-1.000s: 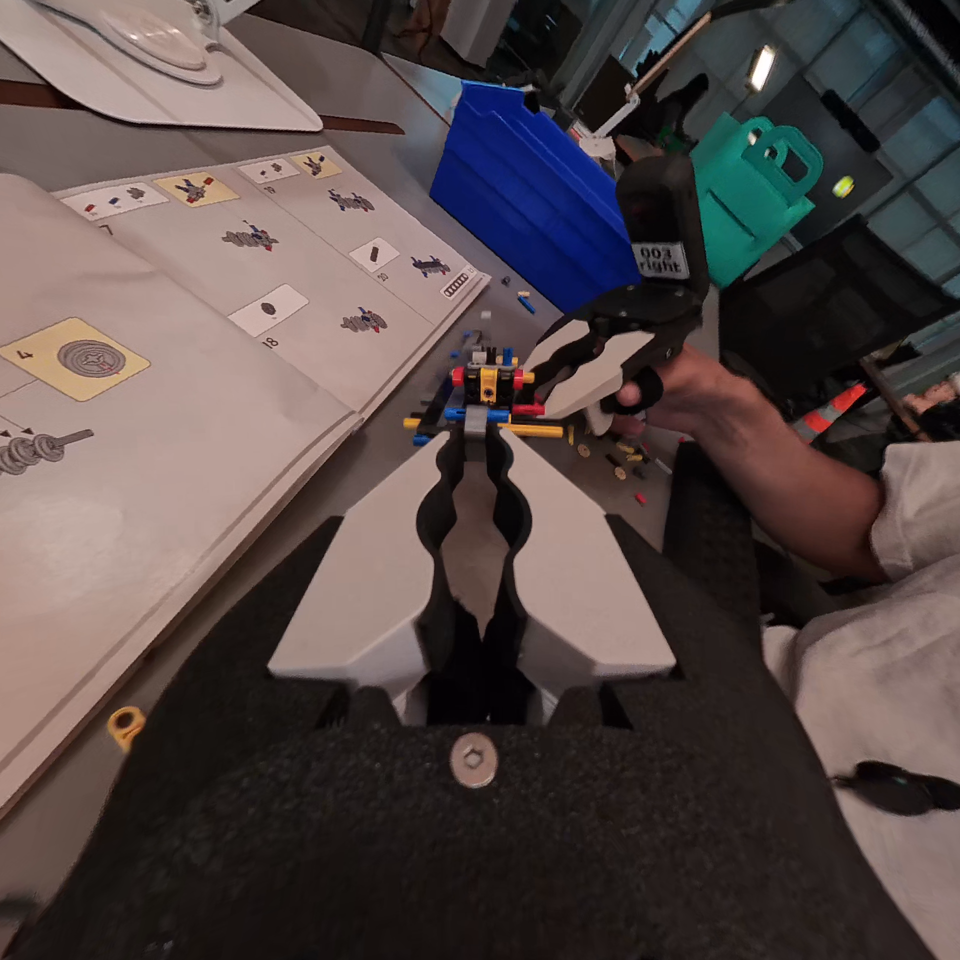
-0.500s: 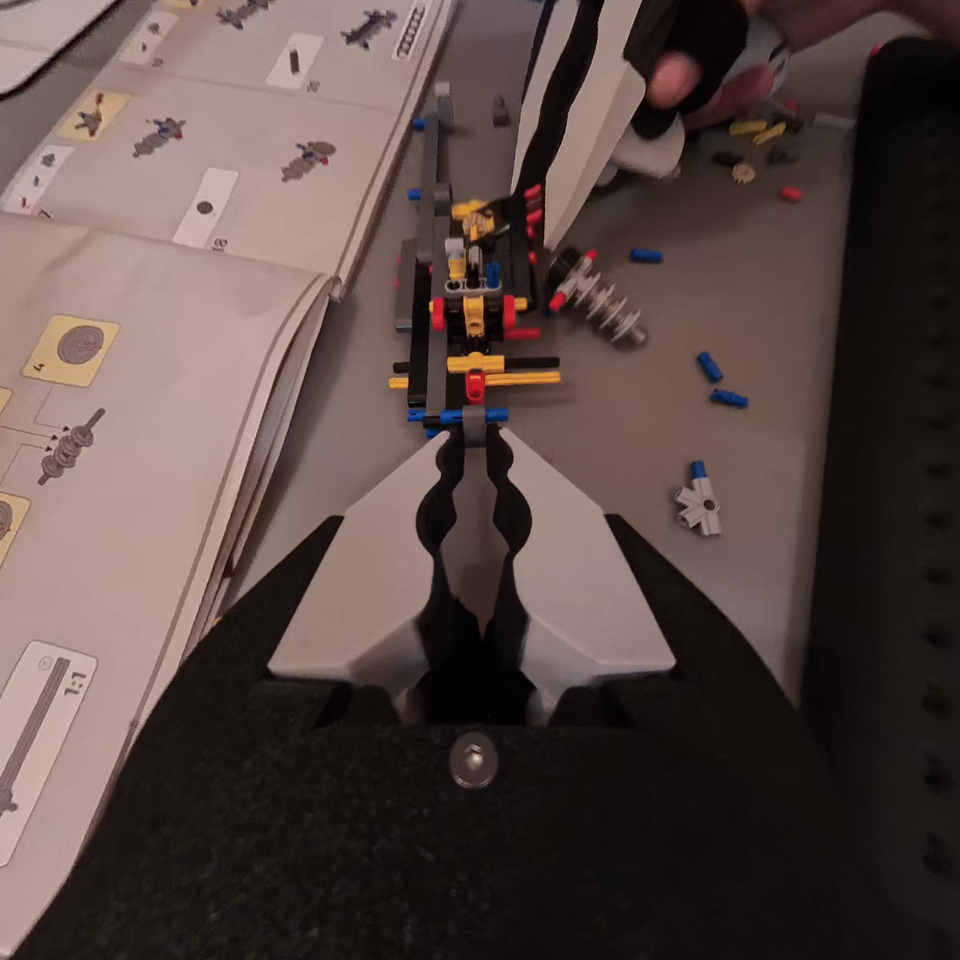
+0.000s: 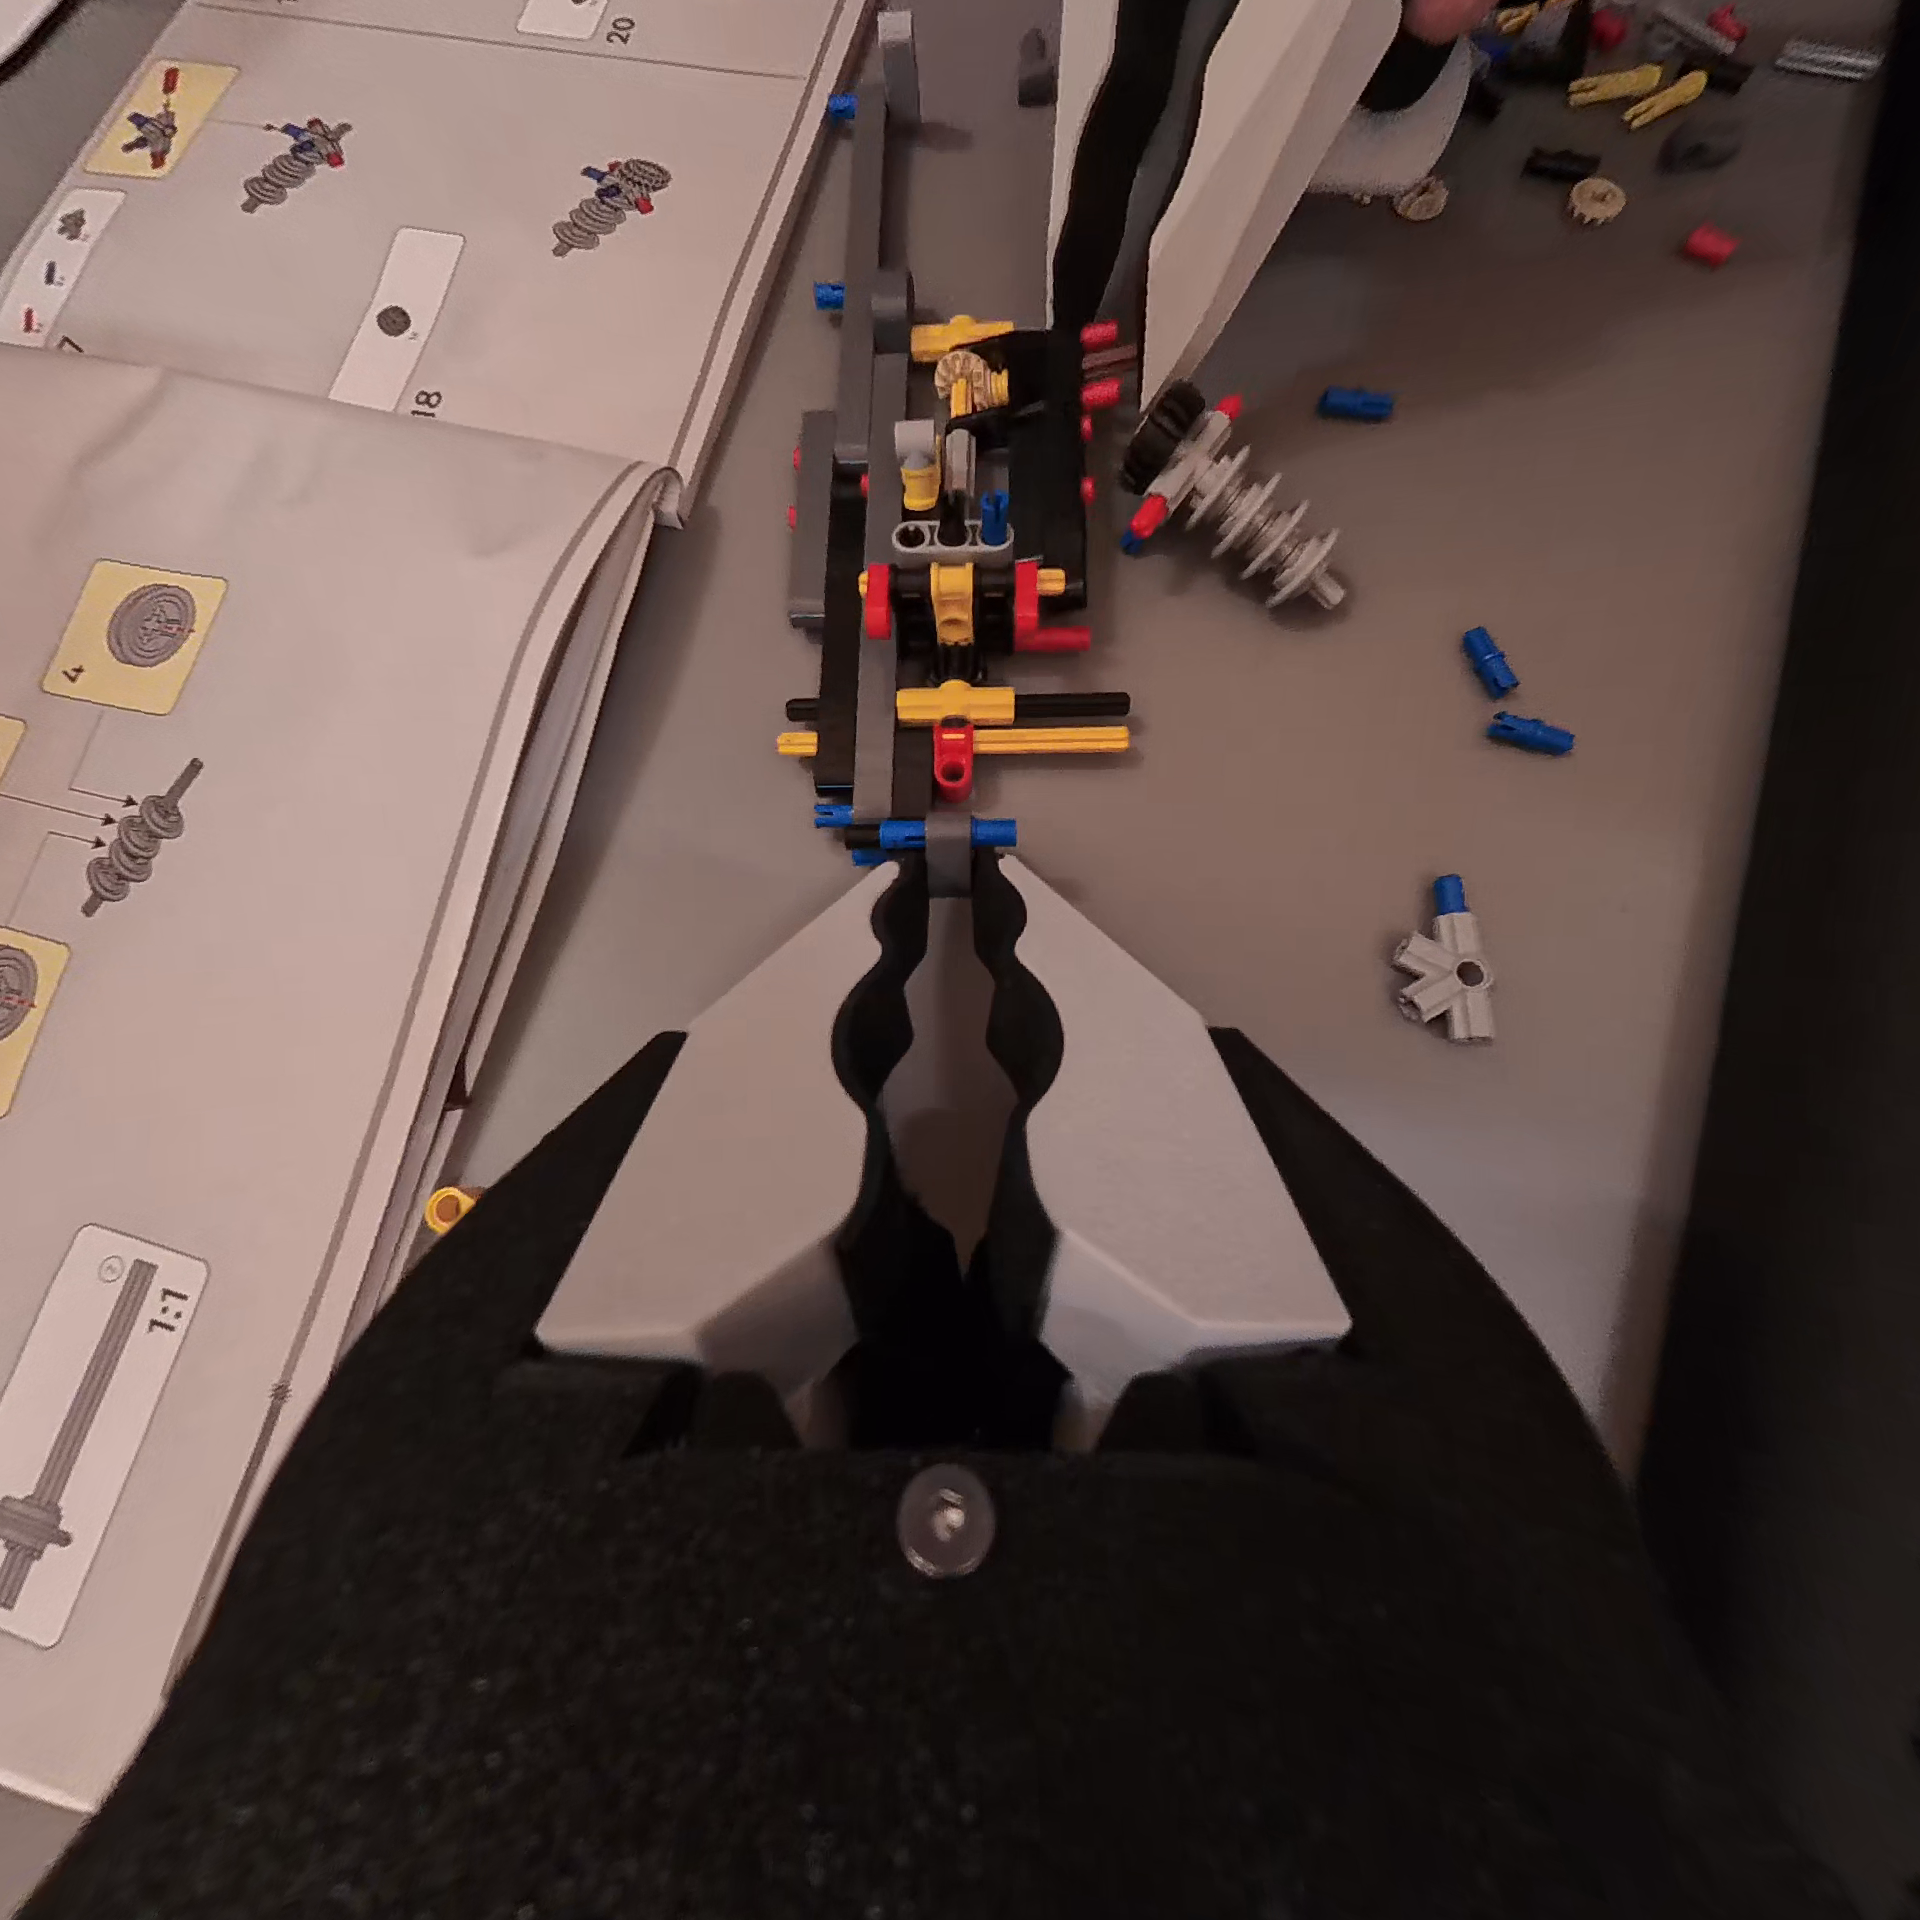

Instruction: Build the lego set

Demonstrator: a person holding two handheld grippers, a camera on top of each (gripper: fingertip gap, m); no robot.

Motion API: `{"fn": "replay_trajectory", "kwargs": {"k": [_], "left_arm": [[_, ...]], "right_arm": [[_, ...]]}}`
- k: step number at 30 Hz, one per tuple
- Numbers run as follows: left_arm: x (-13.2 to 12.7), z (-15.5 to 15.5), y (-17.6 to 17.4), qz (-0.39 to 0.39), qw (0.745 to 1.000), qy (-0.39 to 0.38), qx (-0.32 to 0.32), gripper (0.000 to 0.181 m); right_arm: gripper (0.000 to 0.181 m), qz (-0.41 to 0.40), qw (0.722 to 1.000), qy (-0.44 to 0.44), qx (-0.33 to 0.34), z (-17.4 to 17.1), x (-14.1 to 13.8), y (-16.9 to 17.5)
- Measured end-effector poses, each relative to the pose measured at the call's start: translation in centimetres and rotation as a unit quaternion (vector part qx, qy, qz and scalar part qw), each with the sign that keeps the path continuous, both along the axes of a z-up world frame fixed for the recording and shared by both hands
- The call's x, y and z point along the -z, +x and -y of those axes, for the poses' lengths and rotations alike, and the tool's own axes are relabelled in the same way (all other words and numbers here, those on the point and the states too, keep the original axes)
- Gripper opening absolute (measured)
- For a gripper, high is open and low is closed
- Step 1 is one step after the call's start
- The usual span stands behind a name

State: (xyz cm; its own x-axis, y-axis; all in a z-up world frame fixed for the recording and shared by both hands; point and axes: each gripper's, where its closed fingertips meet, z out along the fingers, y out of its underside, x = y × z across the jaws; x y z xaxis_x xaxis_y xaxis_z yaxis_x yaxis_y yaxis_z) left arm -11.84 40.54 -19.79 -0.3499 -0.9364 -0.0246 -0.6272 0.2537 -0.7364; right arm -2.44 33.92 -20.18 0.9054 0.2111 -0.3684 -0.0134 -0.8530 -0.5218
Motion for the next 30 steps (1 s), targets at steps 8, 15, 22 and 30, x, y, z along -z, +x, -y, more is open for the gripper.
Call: {"fn": "replay_trajectory", "kwargs": {"k": [8,15,22,30], "left_arm": [[0.0,0.3,-0.1,-0.002,1.0,0.002,-0.005,0.007],[0.0,0.3,-0.2,0.001,1.0,0.001,-0.024,0.008],[-1.7,2.7,-4.4,0.012,0.999,-0.019,-0.041,0.024],[0.2,7.4,-5.2,-0.031,0.999,0.012,0.03,0.021]], "right_arm": [[0.027,0.004,1.0,-0.003,0.004,0.8,0.2,0.2],[0.027,0.045,0.998,0.02,0.025,1.8,-1.0,1.5],[0.024,-0.003,0.983,0.182,0.015,3.4,-4.3,-3.4],[0.018,-0.014,0.972,0.23,-0.044,3.6,-3.7,-8.5]]}}
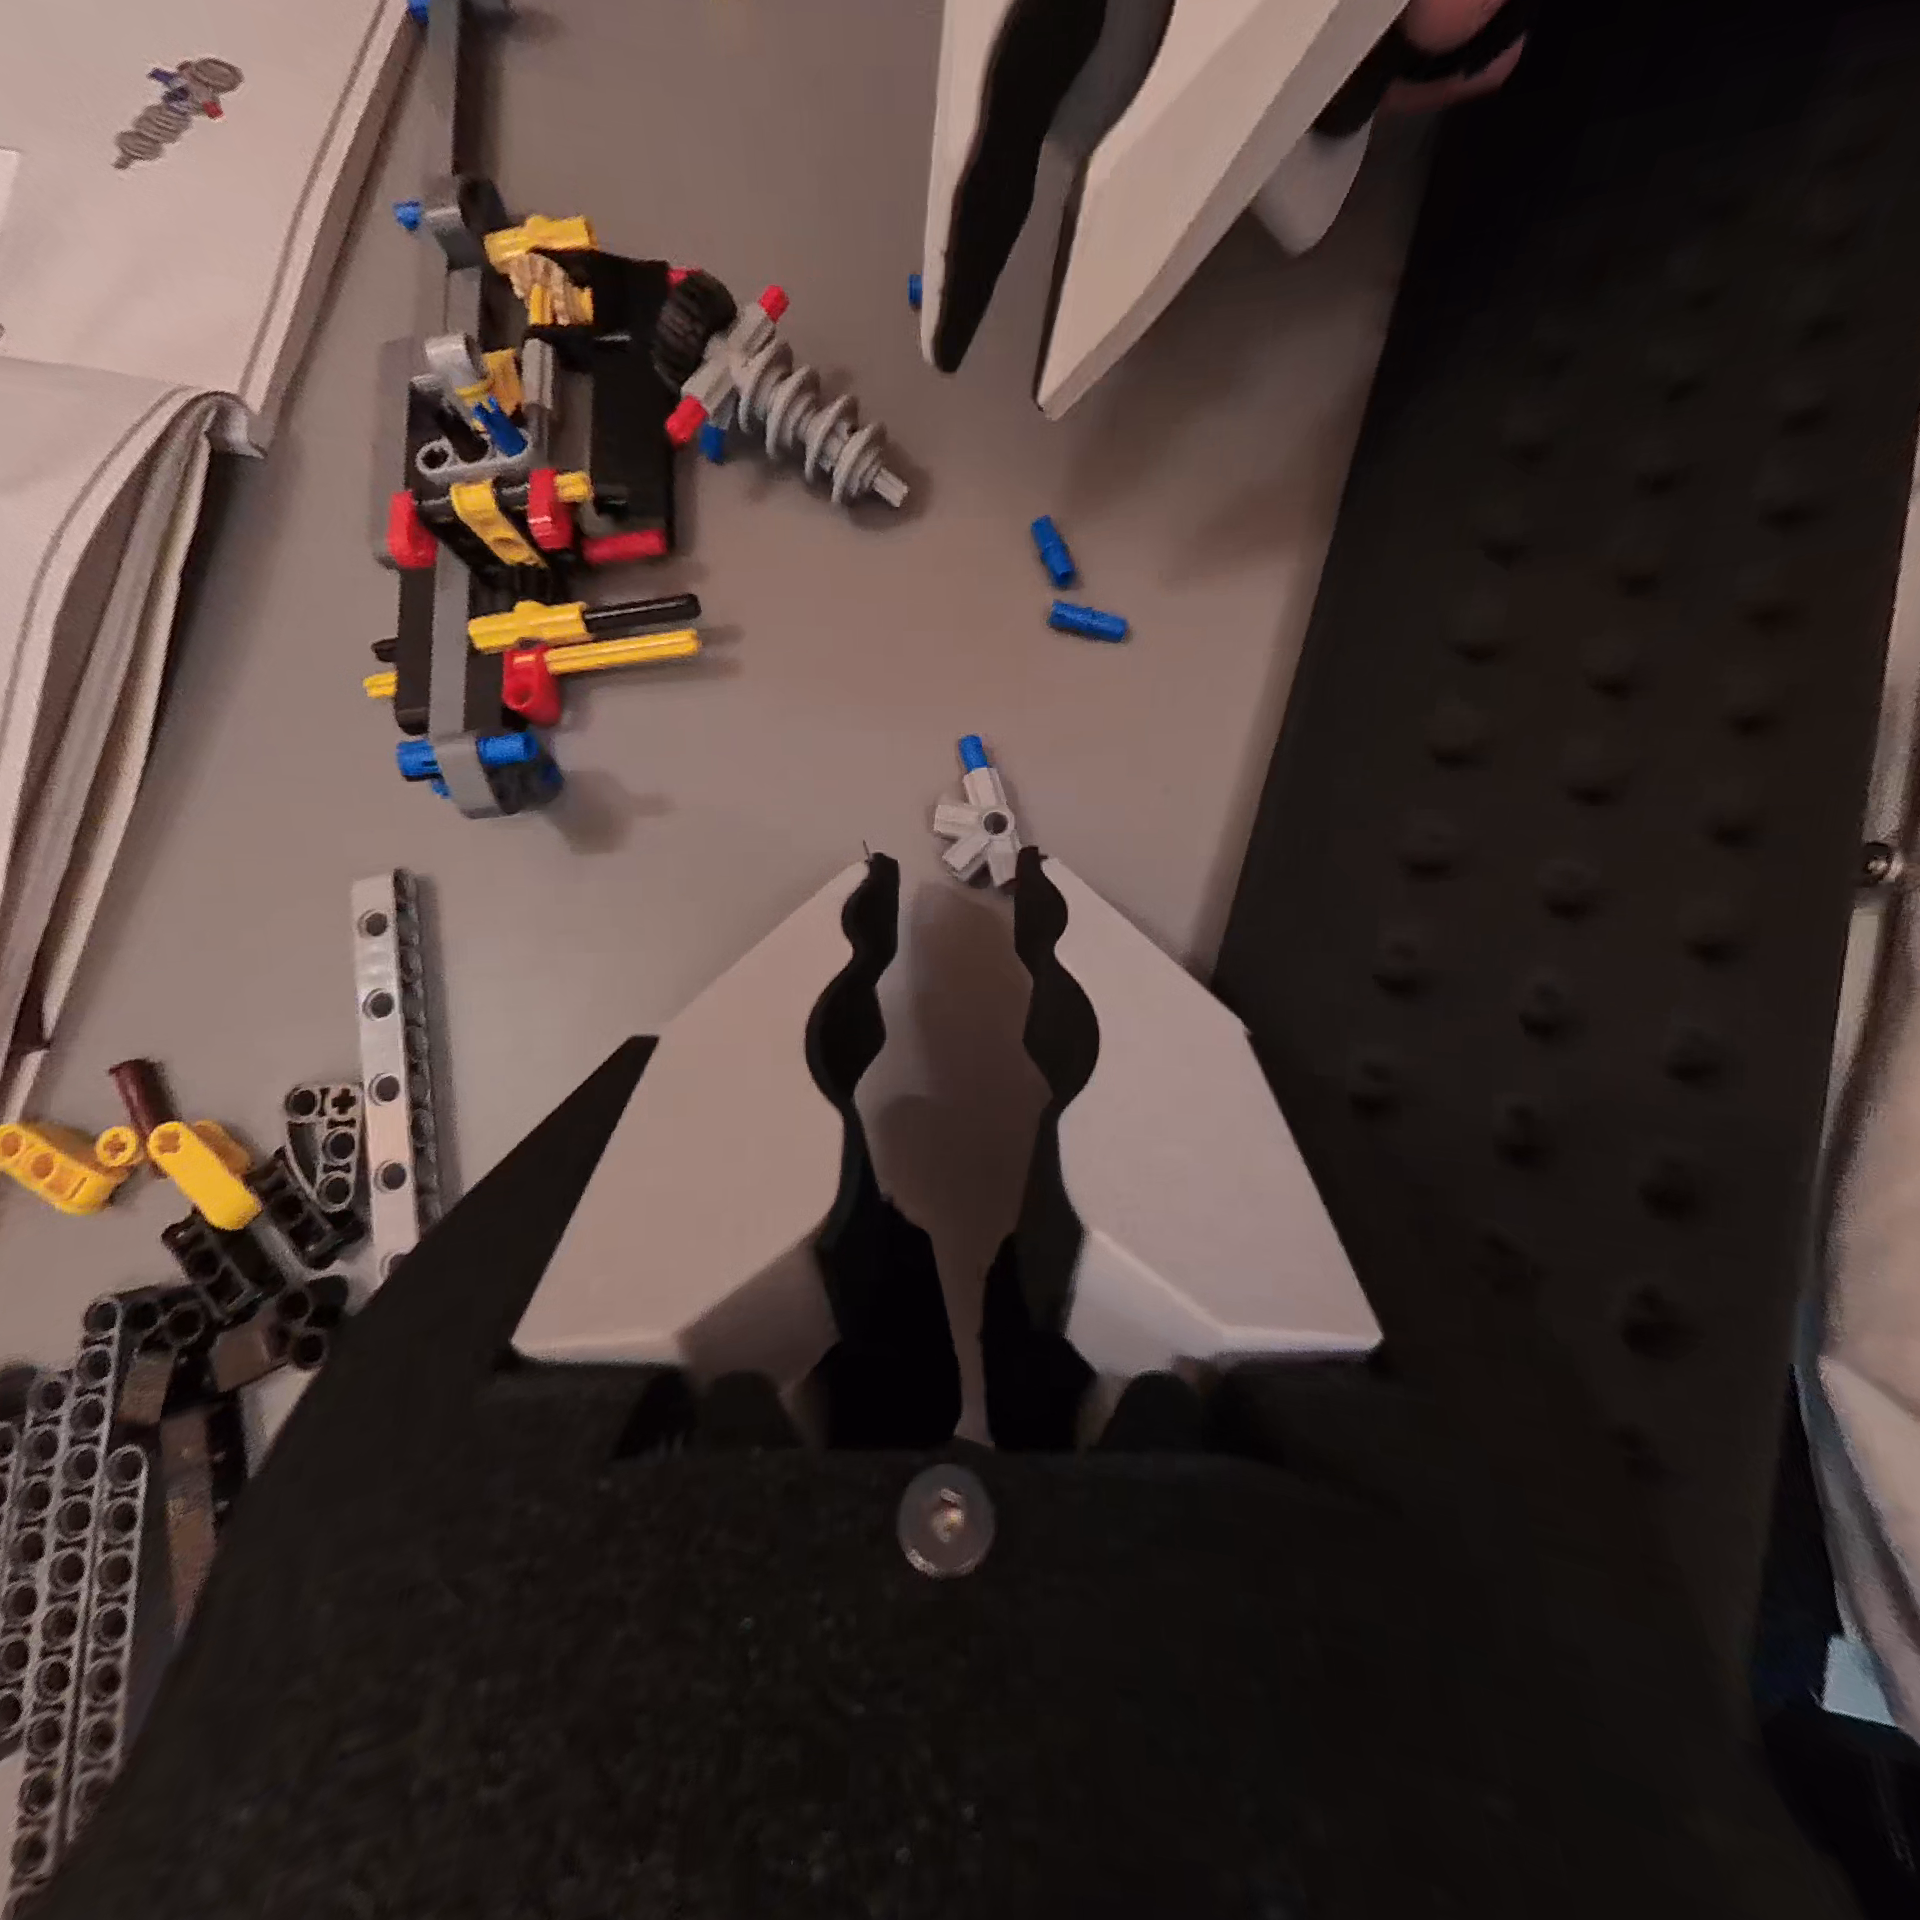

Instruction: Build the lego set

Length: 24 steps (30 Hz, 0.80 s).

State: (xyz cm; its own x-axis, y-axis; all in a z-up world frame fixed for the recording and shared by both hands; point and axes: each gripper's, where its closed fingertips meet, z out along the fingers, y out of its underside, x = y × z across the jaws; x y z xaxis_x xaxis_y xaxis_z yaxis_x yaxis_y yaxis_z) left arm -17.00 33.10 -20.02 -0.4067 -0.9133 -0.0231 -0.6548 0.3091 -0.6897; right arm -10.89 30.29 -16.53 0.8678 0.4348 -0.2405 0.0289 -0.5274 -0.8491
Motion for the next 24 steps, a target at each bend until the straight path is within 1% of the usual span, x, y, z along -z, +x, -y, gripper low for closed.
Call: {"fn": "replay_trajectory", "kwargs": {"k": [4,7,9,11,12,13,15,17,19,20,21,24], "left_arm": [[0.0,0.3,0.3,-0.005,1.0,-0.002,0.015,0.025],[-0.6,0.7,0.3,0.0,1.0,-0.01,0.019,0.025],[-0.7,0.8,0.5,0.0,1.0,-0.006,0.015,0.022],[0.3,0.3,0.6,-0.018,0.999,0.028,0.004,0.02],[0.8,0.3,0.6,-0.029,0.999,0.038,0.004,0.016],[0.8,0.5,0.7,-0.029,0.999,0.034,0.005,0.008],[0.9,0.6,0.6,-0.033,0.998,0.043,0.012,0.006],[0.4,0.3,0.9,-0.009,0.996,0.084,0.026,0.006],[-0.7,0.0,1.5,0.029,0.989,0.136,0.046,0.006],[-1.1,0.0,1.6,0.036,0.986,0.15,0.056,0.006],[-1.5,0.3,1.6,0.039,0.986,0.15,0.067,0.006],[-3.1,1.3,2.0,0.056,0.988,0.116,0.086,0.006]], "right_arm": [[0.018,-0.027,0.999,-0.038,-0.024,0.2,0.7,-0.6],[0.018,-0.035,0.997,-0.054,-0.041,0.3,0.9,-1.0],[0.017,-0.031,0.998,-0.042,-0.046,0.1,0.7,-1.3],[0.016,-0.031,0.998,-0.037,-0.048,-0.1,0.6,-1.6],[0.016,-0.036,0.997,-0.038,-0.05,-0.2,0.6,-1.7],[0.016,-0.041,0.997,-0.041,-0.052,-0.3,0.7,-1.9],[0.016,-0.053,0.996,-0.047,-0.047,-0.5,0.7,-1.9],[0.018,-0.082,0.994,-0.047,-0.059,-0.5,0.2,-2.3],[0.023,-0.131,0.987,-0.052,-0.072,-0.5,-0.6,-2.7],[0.027,-0.14,0.986,-0.055,-0.076,-0.6,-0.7,-2.8],[0.027,-0.133,0.986,-0.055,-0.083,-0.6,-0.7,-2.9],[0.021,-0.066,0.994,-0.018,-0.091,-0.8,-0.5,-2.9]]}}
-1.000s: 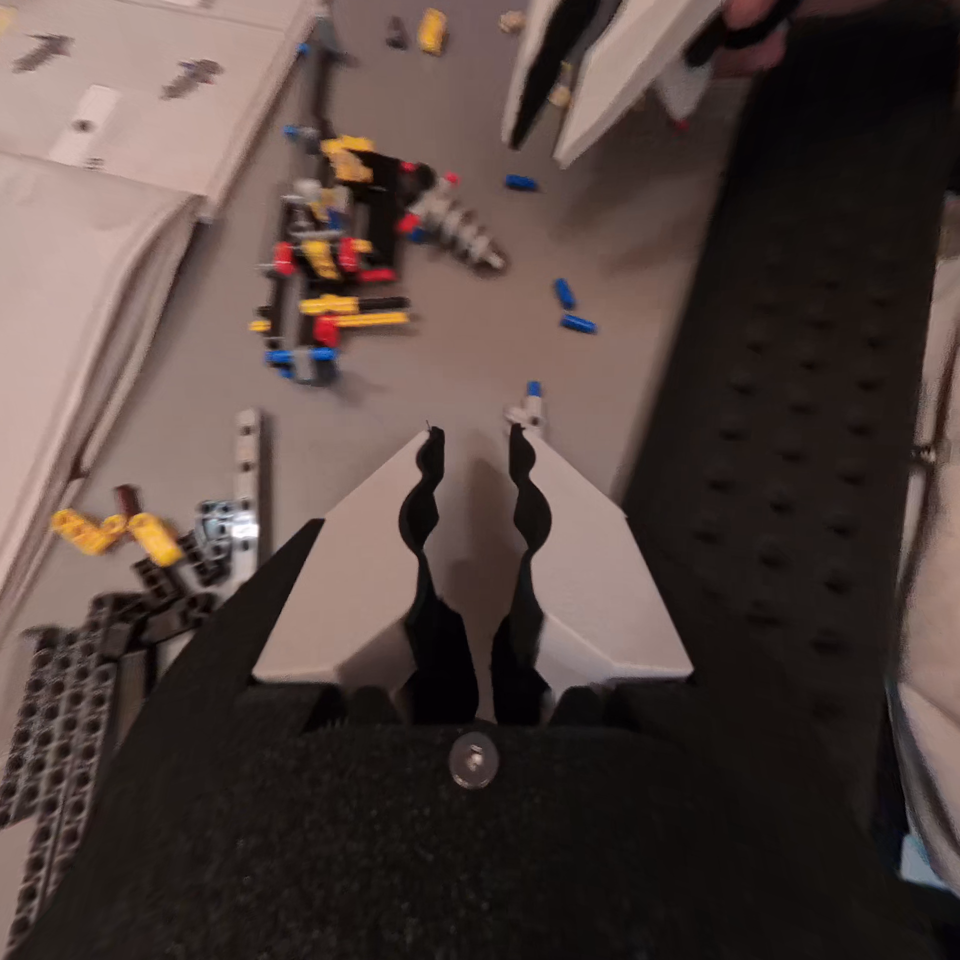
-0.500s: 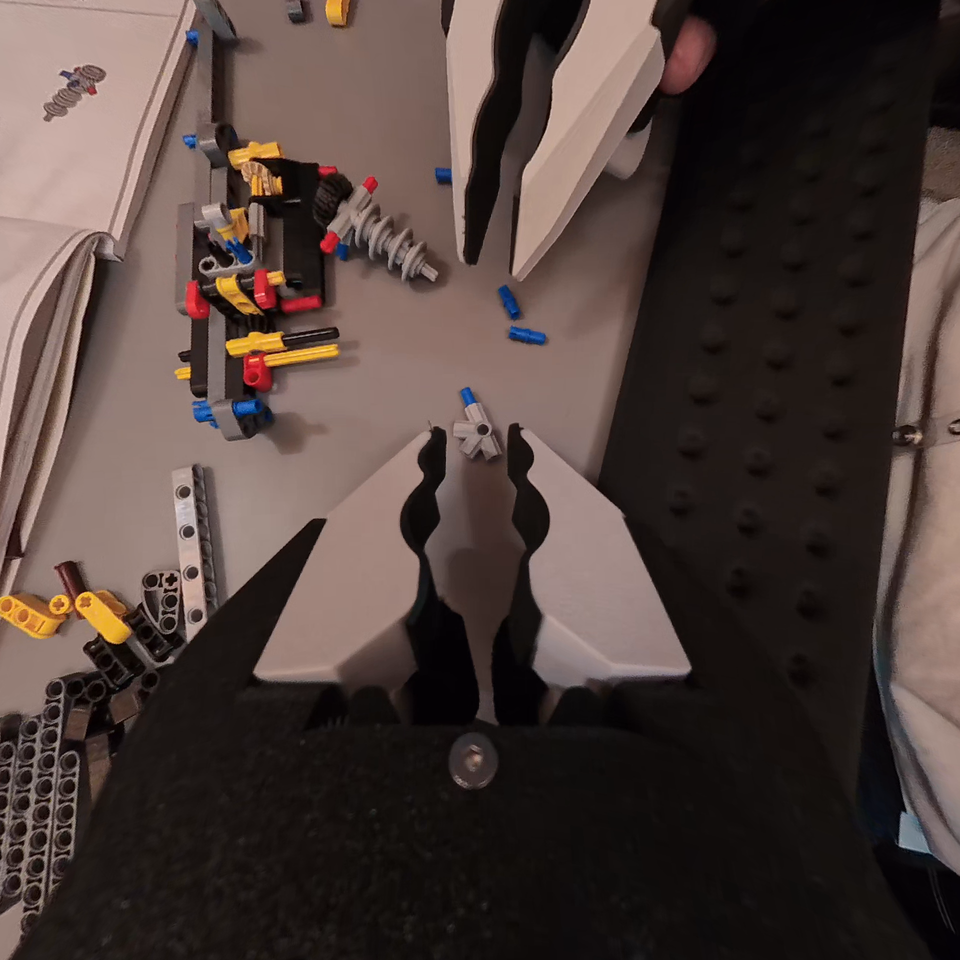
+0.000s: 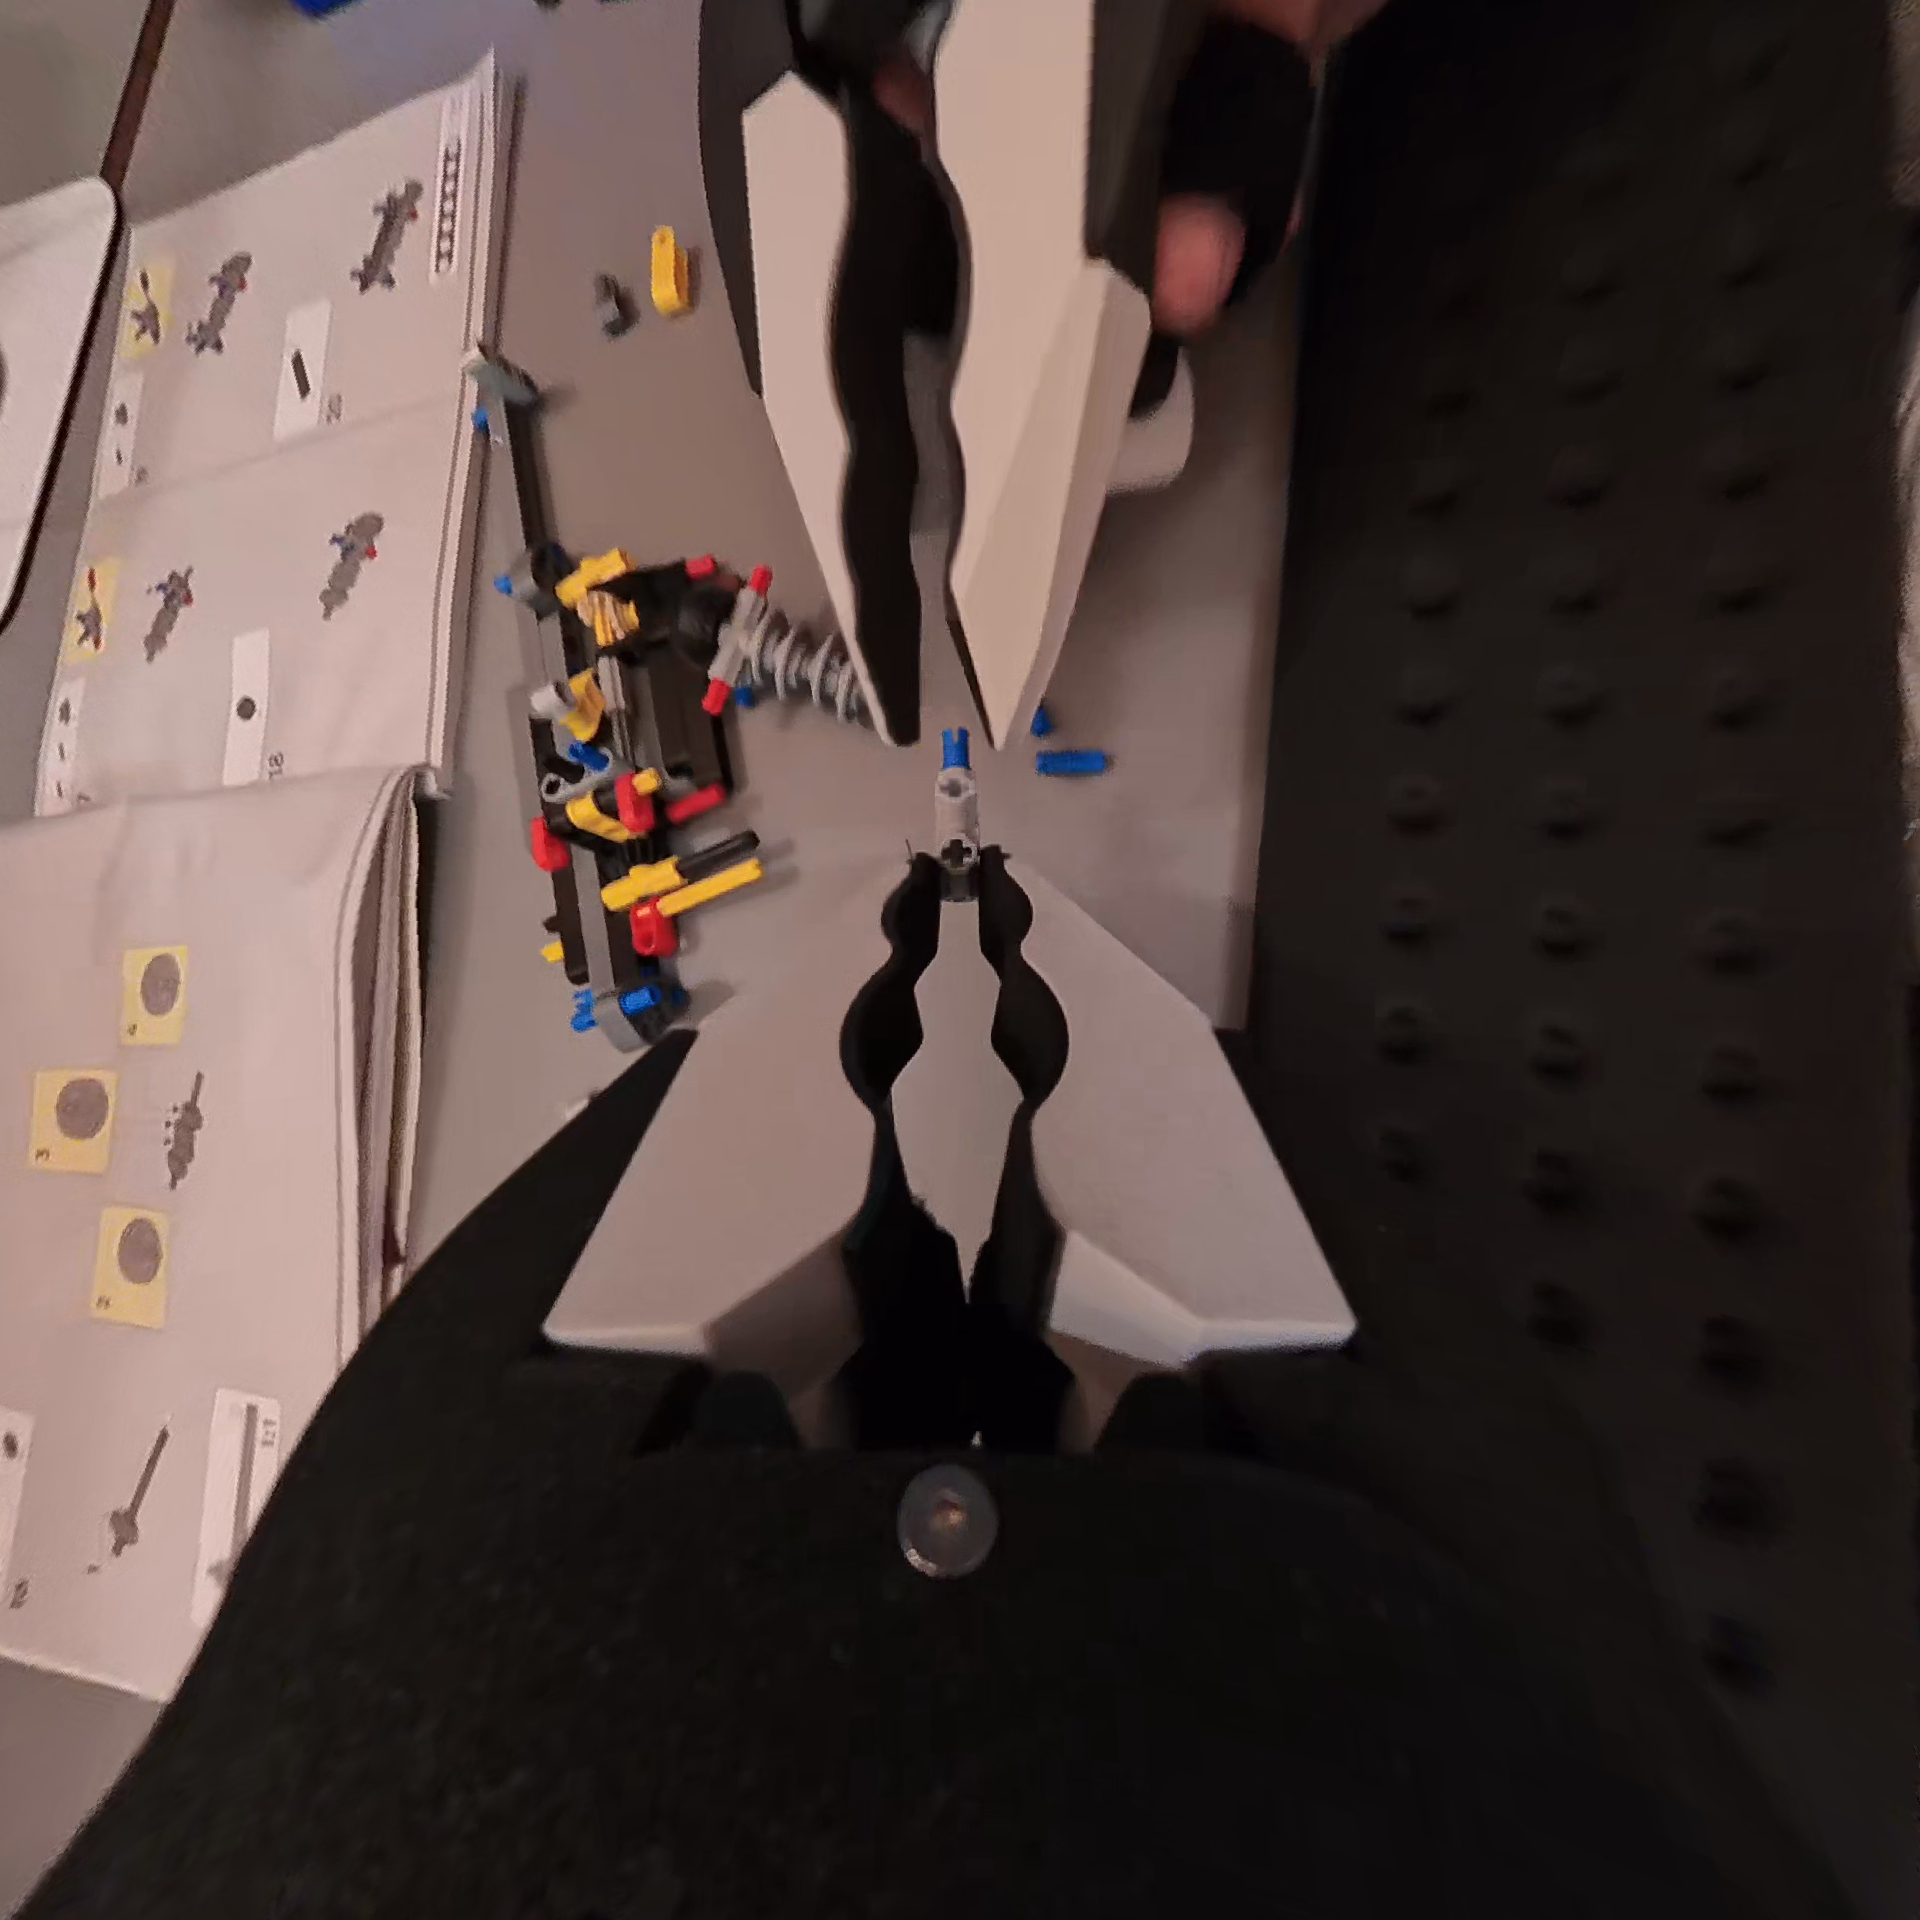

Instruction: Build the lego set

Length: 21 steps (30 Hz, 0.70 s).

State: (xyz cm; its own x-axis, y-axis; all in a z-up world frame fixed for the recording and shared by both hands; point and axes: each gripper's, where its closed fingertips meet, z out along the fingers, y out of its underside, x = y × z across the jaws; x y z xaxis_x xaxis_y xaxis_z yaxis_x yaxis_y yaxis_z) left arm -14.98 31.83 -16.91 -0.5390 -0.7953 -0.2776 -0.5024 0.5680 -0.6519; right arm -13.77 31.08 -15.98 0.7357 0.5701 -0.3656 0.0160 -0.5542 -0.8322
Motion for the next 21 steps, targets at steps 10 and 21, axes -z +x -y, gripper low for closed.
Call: {"fn": "replay_trajectory", "kwargs": {"k": [10,21], "left_arm": [[-2.6,0.8,0.3,0.02,0.999,-0.032,0.02,0.006],[-2.2,1.5,-0.3,-0.007,0.999,-0.025,0.038,0.006]], "right_arm": [[0.013,0.081,0.99,0.118,0.0,0.4,-2.2,-0.1],[0.008,0.135,0.978,0.157,-0.037,1.2,-2.0,-0.9]]}}
